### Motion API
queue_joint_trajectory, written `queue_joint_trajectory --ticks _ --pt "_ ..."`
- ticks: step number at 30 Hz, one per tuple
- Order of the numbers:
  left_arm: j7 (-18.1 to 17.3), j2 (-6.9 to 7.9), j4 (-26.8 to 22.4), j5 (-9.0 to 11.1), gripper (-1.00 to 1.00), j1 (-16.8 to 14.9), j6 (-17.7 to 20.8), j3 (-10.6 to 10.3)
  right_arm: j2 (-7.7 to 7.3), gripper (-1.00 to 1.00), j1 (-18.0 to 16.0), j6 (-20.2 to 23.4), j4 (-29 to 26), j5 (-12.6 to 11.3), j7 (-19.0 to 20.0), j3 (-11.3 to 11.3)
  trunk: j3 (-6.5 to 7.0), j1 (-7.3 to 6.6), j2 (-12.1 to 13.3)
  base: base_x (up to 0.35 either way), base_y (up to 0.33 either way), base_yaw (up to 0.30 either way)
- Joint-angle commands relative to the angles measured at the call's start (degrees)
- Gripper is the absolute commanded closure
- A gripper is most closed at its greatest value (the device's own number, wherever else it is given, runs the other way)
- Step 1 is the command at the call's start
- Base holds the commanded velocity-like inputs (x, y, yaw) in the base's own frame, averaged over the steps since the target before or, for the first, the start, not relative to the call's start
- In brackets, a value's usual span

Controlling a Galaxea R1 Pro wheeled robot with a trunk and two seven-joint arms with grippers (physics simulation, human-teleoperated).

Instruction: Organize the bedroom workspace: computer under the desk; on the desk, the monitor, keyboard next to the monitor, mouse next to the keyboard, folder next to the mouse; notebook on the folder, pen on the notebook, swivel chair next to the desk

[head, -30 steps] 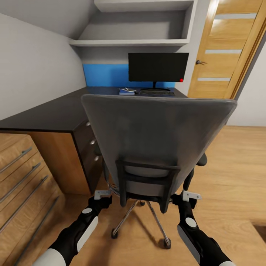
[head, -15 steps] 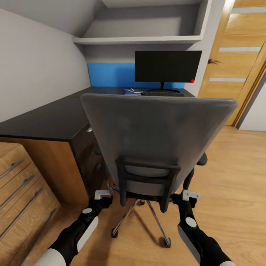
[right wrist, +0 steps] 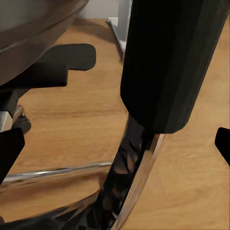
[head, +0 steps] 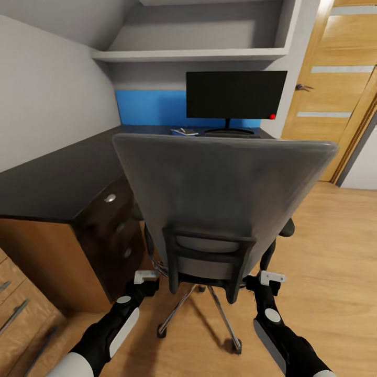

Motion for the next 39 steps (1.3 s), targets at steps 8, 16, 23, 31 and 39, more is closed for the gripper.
queue_joint_trajectory --ticks 8,16,23,31,39 --pt "0.14 0.05 -0.44 0.91 -1.0 -0.04 0.11 -0.48 -0.09 -1.0 -0.07 -0.37 0.05 -0.75 -0.33 0.38 0.26 0.02 -0.02 0.322 -0.135 -0.127" --pt "0.14 0.05 -0.43 0.99 -1.0 -0.04 0.11 -0.48 -0.09 -1.0 -0.07 -0.37 -0.01 -0.74 -0.34 0.38 0.27 0.02 -0.02 0.322 -0.134 -0.004" --pt "0.14 0.05 -0.42 0.99 -1.0 -0.04 0.11 -0.48 -0.09 -1.0 -0.01 -0.37 0.04 -0.74 -0.33 0.38 0.27 0.02 -0.02 0.322 -0.133 0.0" --pt "0.14 0.13 -0.38 0.99 -1.0 -0.04 0.11 -0.48 -0.09 -1.0 0.02 -0.37 0.05 -0.78 -0.42 0.38 0.04 0.02 -0.02 0.322 -0.133 0.124" --pt "0.48 -0.13 -0.6 0.93 -1.0 -0.04 -0.15 -0.44 0.29 -1.0 -0.06 -0.37 0.6 1.58 -0.7 0.41 0.03 0.01 -0.02 0.201 -0.017 0.003"
